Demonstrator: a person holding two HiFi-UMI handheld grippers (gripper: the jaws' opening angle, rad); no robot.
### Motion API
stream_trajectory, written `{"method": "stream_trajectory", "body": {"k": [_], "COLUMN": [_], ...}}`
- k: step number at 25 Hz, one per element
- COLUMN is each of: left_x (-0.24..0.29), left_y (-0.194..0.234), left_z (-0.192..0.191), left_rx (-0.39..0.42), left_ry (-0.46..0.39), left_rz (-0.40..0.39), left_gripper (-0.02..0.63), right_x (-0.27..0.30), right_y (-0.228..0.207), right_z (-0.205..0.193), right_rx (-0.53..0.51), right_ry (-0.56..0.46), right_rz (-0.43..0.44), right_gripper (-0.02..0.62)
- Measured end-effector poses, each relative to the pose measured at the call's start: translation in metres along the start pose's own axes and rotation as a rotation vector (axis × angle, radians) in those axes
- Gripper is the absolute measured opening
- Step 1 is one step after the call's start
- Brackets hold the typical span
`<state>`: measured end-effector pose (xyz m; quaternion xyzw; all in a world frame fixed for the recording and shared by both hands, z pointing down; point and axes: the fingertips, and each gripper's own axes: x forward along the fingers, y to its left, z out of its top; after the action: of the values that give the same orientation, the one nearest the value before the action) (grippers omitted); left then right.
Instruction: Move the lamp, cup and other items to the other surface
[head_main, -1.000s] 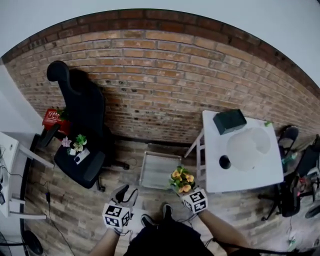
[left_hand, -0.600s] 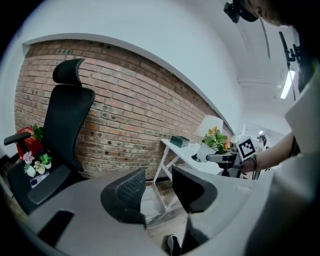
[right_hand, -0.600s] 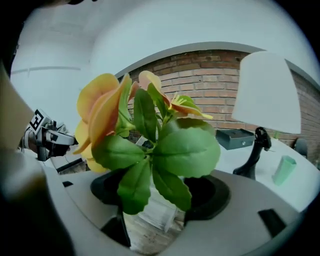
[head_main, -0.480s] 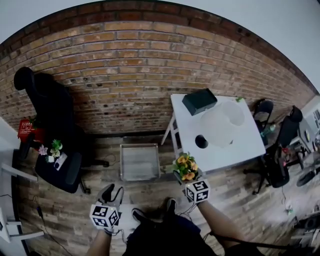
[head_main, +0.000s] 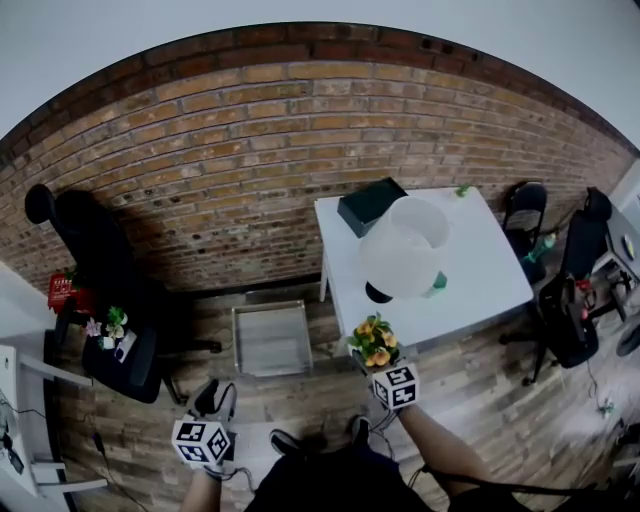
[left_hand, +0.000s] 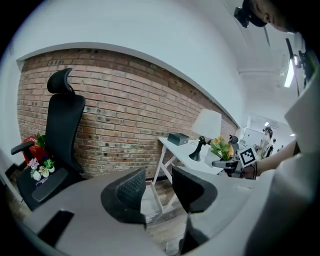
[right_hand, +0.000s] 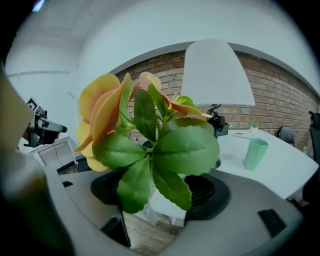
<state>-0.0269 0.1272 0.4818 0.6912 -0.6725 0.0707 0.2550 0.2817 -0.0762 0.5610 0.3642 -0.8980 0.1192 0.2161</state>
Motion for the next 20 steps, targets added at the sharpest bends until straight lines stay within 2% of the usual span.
{"method": "stream_trajectory", "body": {"k": [2,6,12,20], "left_x": [0.008,0.022,0.037,0.051], "left_y": [-0.023,-0.069,-0.121,-0.186], "left_z": [0.008,0.012,-0.005,-0.017], "left_rx": [-0.012,0.018,0.022,0.026], "left_ry": [-0.015,-0.022,0.003,0.054], "left_rz": [0.013,0.034,0.068,0.094], "left_gripper": [0.161,0.161,0.16,0.16], "right_x": [-0.008,-0.028,-0.052,-0.064], "right_y": [-0.026,-0.088,-0.19,-0.31], "right_z": [-0.004,-0.018,-0.051,-0.068], "right_rx": [0.003,-0.006,0.015,0.031], "right_ry": [-0.011,-0.012,0.018,0.024], "right_rz": [0.007,-0.007,-0.077,-0.161], "right_gripper": [0.331,0.331,0.331,0.331]}}
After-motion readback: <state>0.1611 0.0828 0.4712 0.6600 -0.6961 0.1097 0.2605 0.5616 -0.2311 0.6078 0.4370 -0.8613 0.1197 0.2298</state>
